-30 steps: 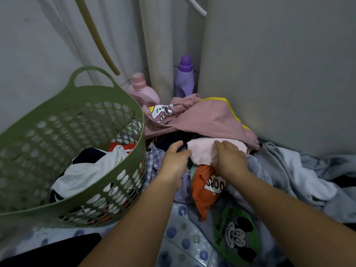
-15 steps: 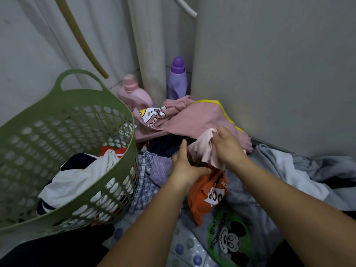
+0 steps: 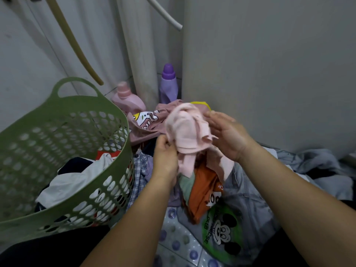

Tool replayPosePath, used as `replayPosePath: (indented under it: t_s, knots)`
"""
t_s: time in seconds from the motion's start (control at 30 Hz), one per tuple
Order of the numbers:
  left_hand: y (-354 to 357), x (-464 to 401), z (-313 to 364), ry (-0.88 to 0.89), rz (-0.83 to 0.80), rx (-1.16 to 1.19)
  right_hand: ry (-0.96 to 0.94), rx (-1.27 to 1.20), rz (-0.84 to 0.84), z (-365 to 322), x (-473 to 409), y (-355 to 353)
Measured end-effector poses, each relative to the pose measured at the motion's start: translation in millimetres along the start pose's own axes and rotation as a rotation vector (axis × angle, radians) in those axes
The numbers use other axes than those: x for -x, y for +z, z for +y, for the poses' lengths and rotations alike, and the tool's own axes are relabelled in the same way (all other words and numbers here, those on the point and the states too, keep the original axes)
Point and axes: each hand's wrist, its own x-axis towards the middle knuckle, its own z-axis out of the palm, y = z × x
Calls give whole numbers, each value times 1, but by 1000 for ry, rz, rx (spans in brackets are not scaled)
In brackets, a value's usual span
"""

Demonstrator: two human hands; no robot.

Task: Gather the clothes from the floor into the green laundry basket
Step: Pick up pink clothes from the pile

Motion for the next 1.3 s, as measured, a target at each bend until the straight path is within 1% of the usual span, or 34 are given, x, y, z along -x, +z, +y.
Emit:
replayPosePath:
  t_s: [0.07, 0.13, 0.2, 0.23, 0.27, 0.37, 0.4, 0.47, 0.53, 0.57, 0.63, 0.7, 0.77, 0.83, 0.93, 1.0, 1.03, 1.07, 1.1, 1.17, 1.23, 1.3]
  knots:
    - [-5, -2, 9, 32, 98, 75, 46, 224, 85, 17, -5, -18]
    - [-14, -6, 14, 56, 222, 110, 87, 607, 141, 40, -10, -38]
    - [-23, -10, 19, 83, 321, 83, 147, 937, 184, 65, -11, -50]
    - [-26, -9, 19, 75, 355, 65, 193, 1009, 244, 76, -8, -52]
    - [-29, -10, 18, 63, 382, 44, 243, 1014, 293, 88, -4, -53]
    - [-35, -9, 11, 16, 434, -14, 387, 797, 359, 120, 4, -50]
    - [-37, -10, 8, -3, 438, -32, 448, 790, 362, 127, 6, -49]
    - [-41, -10, 4, -40, 430, -81, 502, 916, 325, 130, 8, -46]
    - [-43, -9, 2, -52, 398, -138, 417, 930, 285, 125, 7, -41]
    - [-43, -9, 1, -50, 364, -155, 349, 842, 291, 122, 6, -40]
    - [-41, -6, 1, -9, 283, -166, 233, 602, 361, 115, 2, -36]
    - [-39, -3, 0, 60, 223, -225, 132, 472, 362, 98, 2, -27]
    - [-35, 1, -1, 113, 159, -285, 45, 348, 298, 74, 9, -11]
    - [-31, 5, 1, 123, 68, -304, -58, 253, 214, 52, 15, 3]
    - [-27, 12, 11, 100, -116, -300, -175, 187, 100, 24, 22, 26]
    - [-26, 14, 16, 95, -221, -223, -223, 165, 62, 3, 24, 40]
    - [-26, 15, 19, 121, -251, -215, -234, 161, 34, -7, 25, 46]
    - [-25, 18, 23, 172, -276, -256, -240, 161, -1, -15, 27, 52]
    - [-25, 15, 23, 238, -286, -298, -226, 157, -41, -21, 29, 58]
    - [-24, 17, 31, 339, -229, -304, -195, 122, -138, -26, 30, 70]
    - [-23, 17, 35, 358, -97, -215, -178, 65, -223, -27, 30, 78]
    - [-34, 17, 48, 379, 37, -68, -166, 34, -322, -28, 31, 95]
